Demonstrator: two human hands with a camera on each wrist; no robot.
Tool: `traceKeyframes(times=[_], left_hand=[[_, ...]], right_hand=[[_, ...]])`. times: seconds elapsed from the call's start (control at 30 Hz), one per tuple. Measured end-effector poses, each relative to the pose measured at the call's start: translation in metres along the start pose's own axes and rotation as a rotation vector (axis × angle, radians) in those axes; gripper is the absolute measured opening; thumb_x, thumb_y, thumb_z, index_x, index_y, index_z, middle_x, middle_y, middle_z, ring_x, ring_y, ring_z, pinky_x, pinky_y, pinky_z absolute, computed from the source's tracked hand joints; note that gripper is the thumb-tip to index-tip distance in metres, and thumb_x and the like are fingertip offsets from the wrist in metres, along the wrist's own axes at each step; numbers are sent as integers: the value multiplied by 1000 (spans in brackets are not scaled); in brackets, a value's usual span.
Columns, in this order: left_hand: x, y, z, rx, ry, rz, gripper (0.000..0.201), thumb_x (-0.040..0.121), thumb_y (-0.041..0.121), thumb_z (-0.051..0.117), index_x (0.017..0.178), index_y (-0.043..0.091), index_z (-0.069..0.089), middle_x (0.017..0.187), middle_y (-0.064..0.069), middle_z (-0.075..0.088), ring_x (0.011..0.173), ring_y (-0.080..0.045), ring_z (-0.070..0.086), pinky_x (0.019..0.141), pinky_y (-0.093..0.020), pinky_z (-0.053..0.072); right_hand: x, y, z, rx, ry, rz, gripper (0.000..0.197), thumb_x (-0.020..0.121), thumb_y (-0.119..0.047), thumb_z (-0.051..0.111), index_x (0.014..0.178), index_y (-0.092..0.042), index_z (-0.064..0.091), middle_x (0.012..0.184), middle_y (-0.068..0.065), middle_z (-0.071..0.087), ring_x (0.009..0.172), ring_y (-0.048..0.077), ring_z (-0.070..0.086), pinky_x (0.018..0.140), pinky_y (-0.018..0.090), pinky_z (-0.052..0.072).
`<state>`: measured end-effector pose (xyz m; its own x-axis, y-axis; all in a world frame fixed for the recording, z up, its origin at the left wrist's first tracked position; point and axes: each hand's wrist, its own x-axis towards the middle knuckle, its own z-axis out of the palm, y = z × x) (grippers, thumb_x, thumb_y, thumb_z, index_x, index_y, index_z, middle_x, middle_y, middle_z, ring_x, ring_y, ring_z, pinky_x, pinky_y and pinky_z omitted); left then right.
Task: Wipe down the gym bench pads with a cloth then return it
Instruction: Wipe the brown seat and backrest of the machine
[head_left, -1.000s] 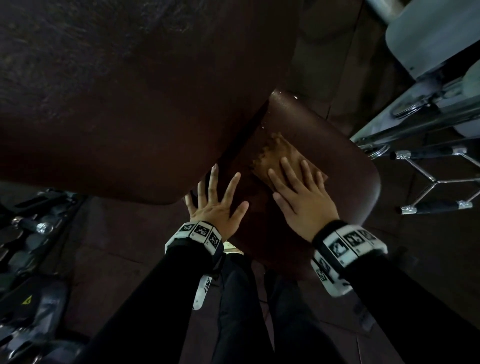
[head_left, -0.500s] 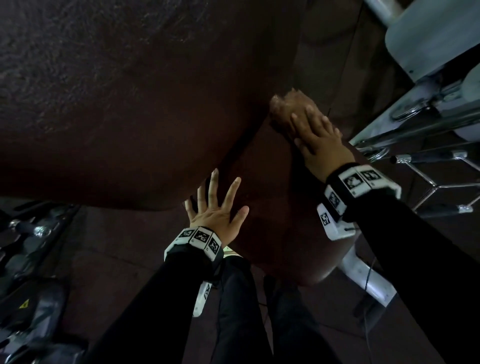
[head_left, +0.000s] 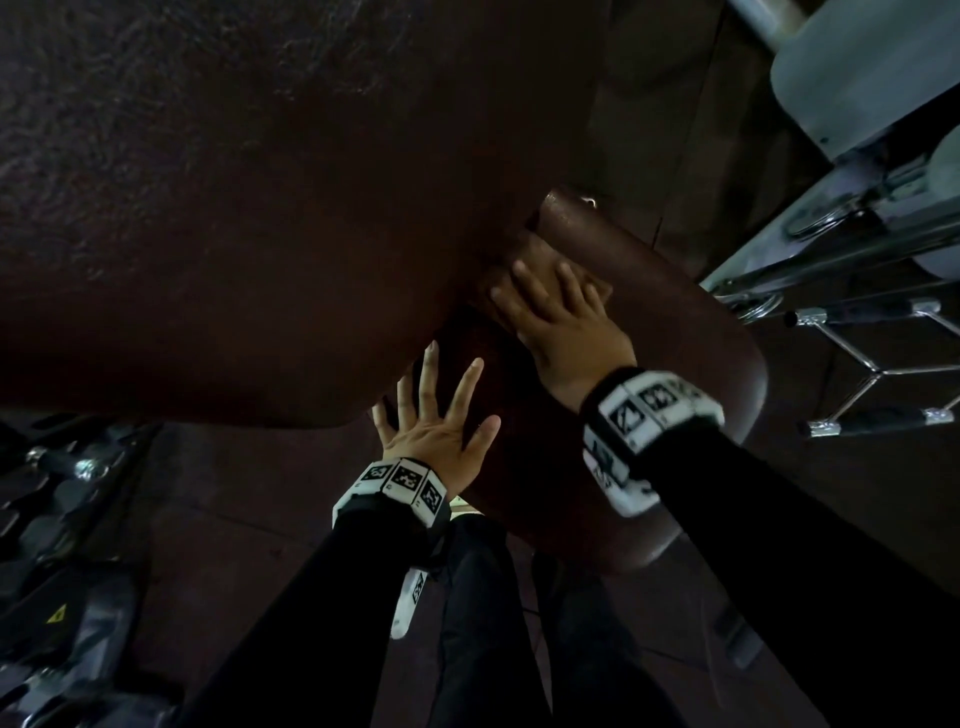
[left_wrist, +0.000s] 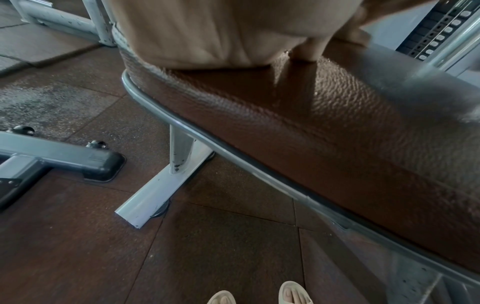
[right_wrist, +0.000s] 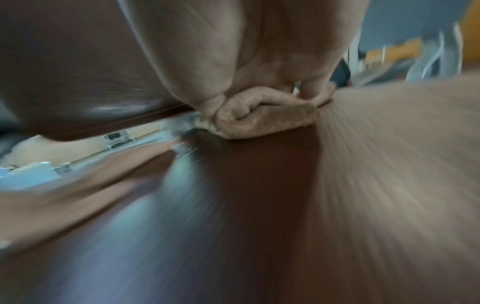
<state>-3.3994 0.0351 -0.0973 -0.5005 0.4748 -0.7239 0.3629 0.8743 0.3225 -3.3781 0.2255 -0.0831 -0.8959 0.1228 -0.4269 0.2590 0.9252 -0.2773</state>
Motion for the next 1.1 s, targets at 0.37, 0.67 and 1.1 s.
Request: traceKeyframes(times=[0.37,0.67,1.1], left_hand=[[-1,-1,0,-10,14,5,61,83,72,10,113,65,-42,124,21,-61,139,-25,-30,95,-48,-26],[1,-2,3,-17,52,10,62,85,70,15,115,67,-39,124,22,-60,140,-26,-27,94,-47,-27],[5,-7,12,8,107,19,61,81,73,10,118,66,-38,127,22,-59,130,-14,-35,87,-41,-35]], right_hand=[[-10,48,-3,200,145,228,64,95,-13,40,148,-36,12,158,-4,1,143,38,-4,114,51,4],[-31,0,18,88,46,89,64,98,-23,36,147,-40,-2,151,-17,-17,143,31,-14,114,42,-7],[-2,41,-3,219,120,226,61,96,-27,36,146,-45,5,158,-9,-7,144,31,-10,114,43,-4]])
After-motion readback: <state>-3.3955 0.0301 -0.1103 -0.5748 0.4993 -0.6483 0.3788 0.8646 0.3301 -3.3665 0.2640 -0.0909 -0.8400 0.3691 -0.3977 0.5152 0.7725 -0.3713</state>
